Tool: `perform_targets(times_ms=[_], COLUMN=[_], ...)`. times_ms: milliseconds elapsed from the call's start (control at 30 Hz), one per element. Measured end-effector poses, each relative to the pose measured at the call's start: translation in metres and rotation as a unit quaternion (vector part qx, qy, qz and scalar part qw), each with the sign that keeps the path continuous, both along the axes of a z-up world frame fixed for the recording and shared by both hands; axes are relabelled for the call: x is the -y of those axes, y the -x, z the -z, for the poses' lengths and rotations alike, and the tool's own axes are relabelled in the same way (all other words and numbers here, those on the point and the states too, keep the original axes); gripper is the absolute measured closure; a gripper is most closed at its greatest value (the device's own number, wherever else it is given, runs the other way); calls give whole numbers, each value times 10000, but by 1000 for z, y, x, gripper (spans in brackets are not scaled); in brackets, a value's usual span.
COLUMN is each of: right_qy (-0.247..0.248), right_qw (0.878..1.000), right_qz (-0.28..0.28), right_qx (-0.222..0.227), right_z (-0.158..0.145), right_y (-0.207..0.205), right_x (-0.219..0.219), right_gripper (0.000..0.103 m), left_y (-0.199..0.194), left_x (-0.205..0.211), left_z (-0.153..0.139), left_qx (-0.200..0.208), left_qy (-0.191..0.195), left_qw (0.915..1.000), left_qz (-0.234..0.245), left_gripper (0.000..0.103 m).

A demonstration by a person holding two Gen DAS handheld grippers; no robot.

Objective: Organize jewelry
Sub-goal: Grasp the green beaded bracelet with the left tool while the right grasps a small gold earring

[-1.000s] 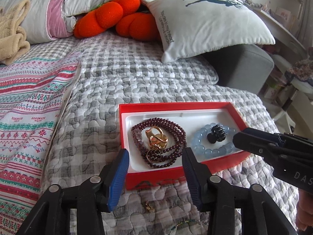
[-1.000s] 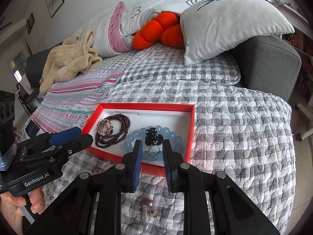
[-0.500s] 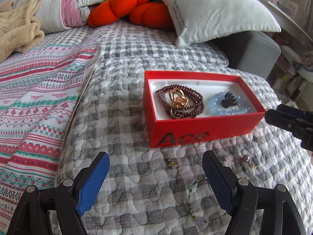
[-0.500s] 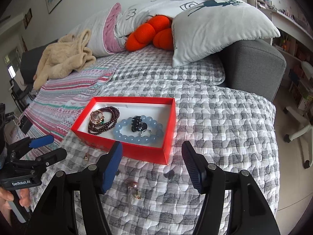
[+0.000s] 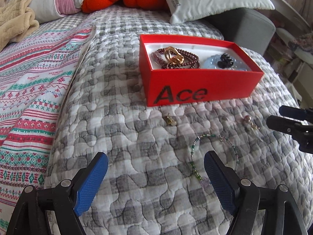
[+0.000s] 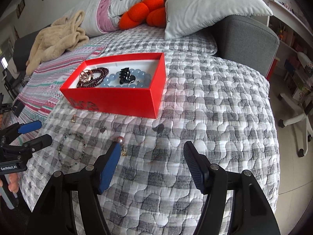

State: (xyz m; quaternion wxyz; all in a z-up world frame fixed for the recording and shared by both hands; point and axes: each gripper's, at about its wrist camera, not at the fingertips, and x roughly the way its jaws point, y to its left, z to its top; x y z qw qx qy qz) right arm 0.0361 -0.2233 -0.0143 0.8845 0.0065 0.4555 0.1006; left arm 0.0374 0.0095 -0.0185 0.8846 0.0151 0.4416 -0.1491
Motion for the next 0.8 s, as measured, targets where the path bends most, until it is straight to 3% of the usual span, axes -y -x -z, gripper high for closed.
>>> perform_targets(times_ms=[300, 600, 800], right_qy=[191, 332, 342], right_qw=[9992, 9987, 9985], right_qz=[-361, -385, -420], right_qx=[-37, -42, -57], right_z=[7, 9, 9], right_y=[19, 17, 17], right_x=[-14, -16, -17], right_gripper=[33, 33, 33], left_y=[17, 19, 20], left_x=[26, 50, 63], left_z=[4, 11, 15], left_qx=[74, 4, 137], left_qy=[-204, -168, -391], left_qw=[9975, 9949, 9923], left_qz=[679, 998, 1169], left_gripper=[19, 19, 21])
